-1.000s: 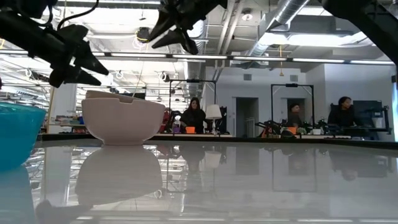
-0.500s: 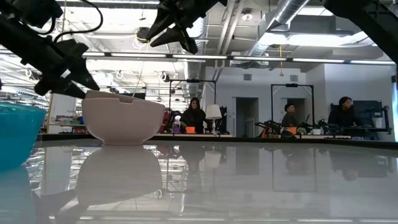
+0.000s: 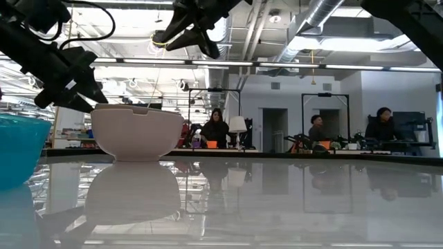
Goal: Nest bowls inside each other
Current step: Stack the blue bowl on top of the light blue patterned bowl
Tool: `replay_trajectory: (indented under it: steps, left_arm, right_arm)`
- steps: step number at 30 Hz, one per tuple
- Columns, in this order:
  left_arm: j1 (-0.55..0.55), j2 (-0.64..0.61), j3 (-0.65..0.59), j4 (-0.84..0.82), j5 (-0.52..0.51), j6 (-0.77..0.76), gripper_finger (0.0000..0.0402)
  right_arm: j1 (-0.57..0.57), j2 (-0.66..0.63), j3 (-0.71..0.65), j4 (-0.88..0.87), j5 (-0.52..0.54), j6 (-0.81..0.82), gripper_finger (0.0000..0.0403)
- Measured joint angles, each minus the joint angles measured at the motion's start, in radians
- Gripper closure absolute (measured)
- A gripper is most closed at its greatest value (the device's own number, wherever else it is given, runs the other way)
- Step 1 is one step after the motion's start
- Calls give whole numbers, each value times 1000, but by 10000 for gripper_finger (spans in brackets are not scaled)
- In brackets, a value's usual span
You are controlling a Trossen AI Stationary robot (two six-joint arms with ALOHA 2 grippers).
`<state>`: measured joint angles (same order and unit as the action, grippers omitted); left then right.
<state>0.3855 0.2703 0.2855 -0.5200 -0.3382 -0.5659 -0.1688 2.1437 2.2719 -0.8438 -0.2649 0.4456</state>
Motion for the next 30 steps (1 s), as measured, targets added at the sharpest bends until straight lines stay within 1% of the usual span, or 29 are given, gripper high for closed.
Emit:
replay_trajectory:
  steps: [4, 6, 9, 11, 12, 14, 16, 17, 19, 22, 24, 27, 30]
  left_arm:
    - [0, -4, 0, 76, 0, 0, 164]
    - [0, -5, 0, 154, 3, 0, 164]
    - [0, -4, 0, 297, 52, 14, 164]
    - [0, -5, 0, 400, 120, 44, 164]
    - [0, -5, 0, 446, 173, 63, 164]
    - [0, -4, 0, 531, 305, 119, 164]
    - [-1, -2, 0, 585, 415, 147, 164]
    - [-1, -1, 0, 598, 444, 150, 164]
    - [-1, 0, 0, 600, 456, 151, 164]
    - [0, 0, 0, 600, 456, 162, 164]
    - [0, 0, 0, 601, 461, 166, 164]
    - [0, 0, 0, 600, 501, 166, 164]
    - [0, 0, 0, 599, 562, 166, 164]
  right_arm:
    - [7, 0, 0, -33, -9, 7, 285]
    - [24, 0, 0, -48, -29, 9, 285]
    - [76, 2, 0, -62, -44, 9, 285]
    - [117, 4, -1, -69, -42, 9, 285]
    - [138, 4, -6, -65, -30, 9, 285]
    - [177, 4, -19, -51, 15, 17, 285]
    - [211, 5, -21, -50, 87, 37, 285]
    - [224, 5, -21, -46, 122, 52, 284]
    - [241, 16, -20, -30, 173, 78, 282]
    - [252, 24, -22, -40, 177, 101, 268]
    - [263, 51, -20, -21, 177, 107, 251]
    - [300, 90, -21, -5, 168, 115, 217]
    - [355, 145, -21, 59, 152, 157, 183]
